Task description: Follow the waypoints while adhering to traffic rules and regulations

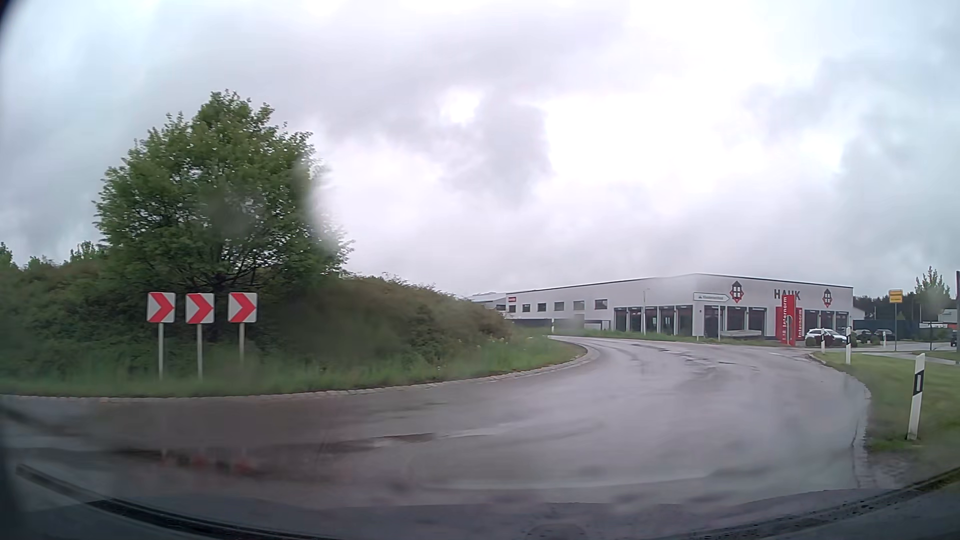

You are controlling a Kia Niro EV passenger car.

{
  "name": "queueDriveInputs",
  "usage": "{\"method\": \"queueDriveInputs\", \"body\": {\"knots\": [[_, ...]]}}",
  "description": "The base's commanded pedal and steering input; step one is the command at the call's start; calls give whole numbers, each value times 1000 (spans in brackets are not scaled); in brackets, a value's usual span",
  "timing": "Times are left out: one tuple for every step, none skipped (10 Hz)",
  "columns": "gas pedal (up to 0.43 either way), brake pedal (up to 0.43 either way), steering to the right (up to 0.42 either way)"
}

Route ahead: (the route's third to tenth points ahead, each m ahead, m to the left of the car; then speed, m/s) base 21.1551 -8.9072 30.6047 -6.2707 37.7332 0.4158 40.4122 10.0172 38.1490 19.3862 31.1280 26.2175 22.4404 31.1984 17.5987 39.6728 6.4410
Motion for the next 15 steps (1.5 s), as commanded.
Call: {"method": "queueDriveInputs", "body": {"knots": [[150, 0, 205], [150, 0, 209], [157, 0, 210], [157, 0, 210], [157, 0, 209], [157, 0, 205], [157, 0, 199], [157, 0, 189], [157, 0, 162], [157, 0, 130], [157, 0, 106], [157, 0, 94], [157, 0, 80], [157, 0, 64], [157, 0, 40]]}}
